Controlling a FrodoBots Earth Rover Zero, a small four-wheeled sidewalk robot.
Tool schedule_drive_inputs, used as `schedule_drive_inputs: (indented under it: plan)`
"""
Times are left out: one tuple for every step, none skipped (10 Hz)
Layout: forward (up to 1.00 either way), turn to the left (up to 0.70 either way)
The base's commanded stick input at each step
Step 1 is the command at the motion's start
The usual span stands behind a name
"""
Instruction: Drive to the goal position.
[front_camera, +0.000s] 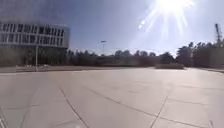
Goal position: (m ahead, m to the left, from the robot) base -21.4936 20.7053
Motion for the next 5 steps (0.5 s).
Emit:
schedule_drive_inputs:
  plan:
    - [0.06, 0.24]
    - [0.06, 0.23]
    - [0.06, 0.23]
    - [0.06, 0.23]
    - [0.06, 0.22]
